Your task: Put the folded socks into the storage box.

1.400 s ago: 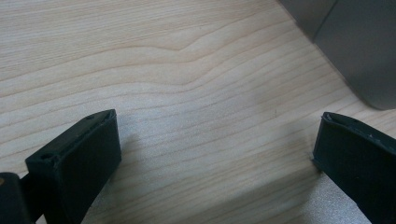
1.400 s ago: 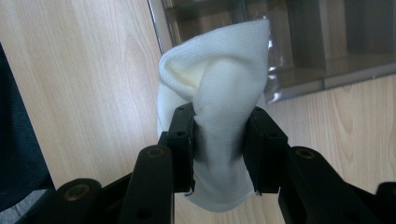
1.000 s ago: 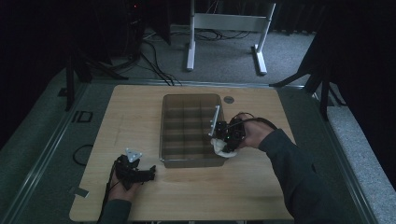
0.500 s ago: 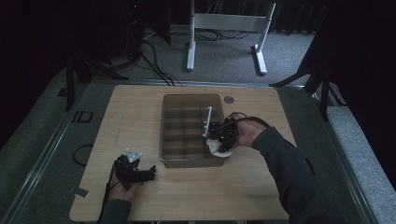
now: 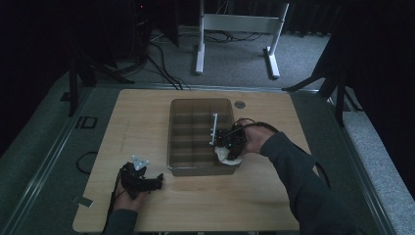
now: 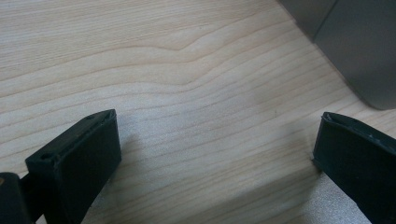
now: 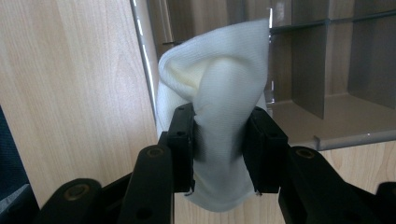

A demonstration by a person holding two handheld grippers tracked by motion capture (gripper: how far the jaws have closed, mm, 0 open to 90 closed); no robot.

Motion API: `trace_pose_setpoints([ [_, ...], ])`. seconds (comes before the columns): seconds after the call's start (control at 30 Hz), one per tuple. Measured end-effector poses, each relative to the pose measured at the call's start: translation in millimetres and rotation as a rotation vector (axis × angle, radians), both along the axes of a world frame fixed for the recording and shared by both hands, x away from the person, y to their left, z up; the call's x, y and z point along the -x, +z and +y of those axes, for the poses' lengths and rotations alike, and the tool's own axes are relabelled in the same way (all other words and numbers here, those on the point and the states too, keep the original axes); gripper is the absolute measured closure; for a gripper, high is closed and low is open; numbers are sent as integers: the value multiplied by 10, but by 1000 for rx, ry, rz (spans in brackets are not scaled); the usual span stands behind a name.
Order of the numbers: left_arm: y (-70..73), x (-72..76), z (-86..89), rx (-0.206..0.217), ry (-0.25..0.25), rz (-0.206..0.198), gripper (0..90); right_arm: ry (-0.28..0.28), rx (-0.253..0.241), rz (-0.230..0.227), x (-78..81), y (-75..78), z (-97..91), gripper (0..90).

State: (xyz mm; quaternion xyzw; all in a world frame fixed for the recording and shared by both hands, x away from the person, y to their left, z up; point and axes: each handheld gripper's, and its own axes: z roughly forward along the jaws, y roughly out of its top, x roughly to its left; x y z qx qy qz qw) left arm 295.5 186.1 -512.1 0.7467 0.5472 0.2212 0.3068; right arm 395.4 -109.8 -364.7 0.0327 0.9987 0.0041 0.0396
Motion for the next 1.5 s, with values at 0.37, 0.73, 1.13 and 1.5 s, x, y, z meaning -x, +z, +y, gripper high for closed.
trace_pose_setpoints([
  [0.37, 0, 0, 0, -1, 0, 0, 10, 6, 21, 6, -27, -80, 54, 658],
  [0.73, 1, 0, 0, -1, 0, 1, 10, -2, 39, 17, -54, -137, 85, 658],
  [1.13, 0, 0, 0, -1, 0, 0, 10, -15, 72, 22, -79, -240, 136, 660],
  [1.5, 0, 0, 0, -1, 0, 0, 10, -21, 104, 38, -94, -344, 180, 673],
])
